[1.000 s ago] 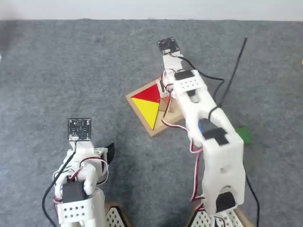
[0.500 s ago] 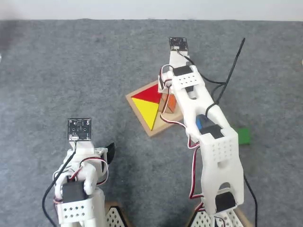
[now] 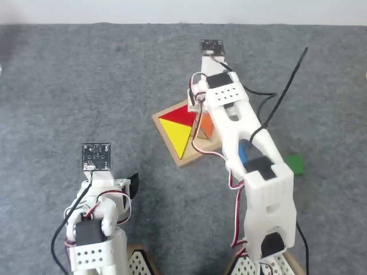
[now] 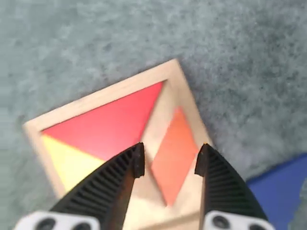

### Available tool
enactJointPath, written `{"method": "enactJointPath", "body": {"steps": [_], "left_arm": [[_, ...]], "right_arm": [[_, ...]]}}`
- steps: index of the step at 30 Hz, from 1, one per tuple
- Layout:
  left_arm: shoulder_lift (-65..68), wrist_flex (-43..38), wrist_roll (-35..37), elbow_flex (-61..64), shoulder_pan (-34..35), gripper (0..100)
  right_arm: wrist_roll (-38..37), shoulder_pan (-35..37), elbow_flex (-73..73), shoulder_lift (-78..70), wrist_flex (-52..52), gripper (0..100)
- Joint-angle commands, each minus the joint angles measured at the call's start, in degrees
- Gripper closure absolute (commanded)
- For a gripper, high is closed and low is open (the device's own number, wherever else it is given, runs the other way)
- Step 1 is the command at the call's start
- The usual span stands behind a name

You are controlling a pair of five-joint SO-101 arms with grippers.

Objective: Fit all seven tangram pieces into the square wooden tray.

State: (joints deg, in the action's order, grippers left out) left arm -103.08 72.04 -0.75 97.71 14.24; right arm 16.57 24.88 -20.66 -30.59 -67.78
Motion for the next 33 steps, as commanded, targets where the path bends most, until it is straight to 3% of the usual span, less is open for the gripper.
{"method": "enactJointPath", "body": {"steps": [1, 10, 18, 33], "left_arm": [[-1.23, 0.26, 0.44, -1.27, -0.09, 73], [-1.23, 0.26, 0.44, -1.27, -0.09, 73], [-1.23, 0.26, 0.44, -1.27, -0.09, 73], [-1.23, 0.26, 0.44, -1.27, -0.09, 73]], "right_arm": [[0.09, 2.86, -1.76, 4.88, -3.82, 80.8], [4.75, 1.01, 1.23, -3.12, 3.03, 80.9], [8.53, 0.48, 1.49, -3.74, 2.07, 81.0], [8.97, -2.07, 5.54, -3.74, 2.07, 81.1]]}}
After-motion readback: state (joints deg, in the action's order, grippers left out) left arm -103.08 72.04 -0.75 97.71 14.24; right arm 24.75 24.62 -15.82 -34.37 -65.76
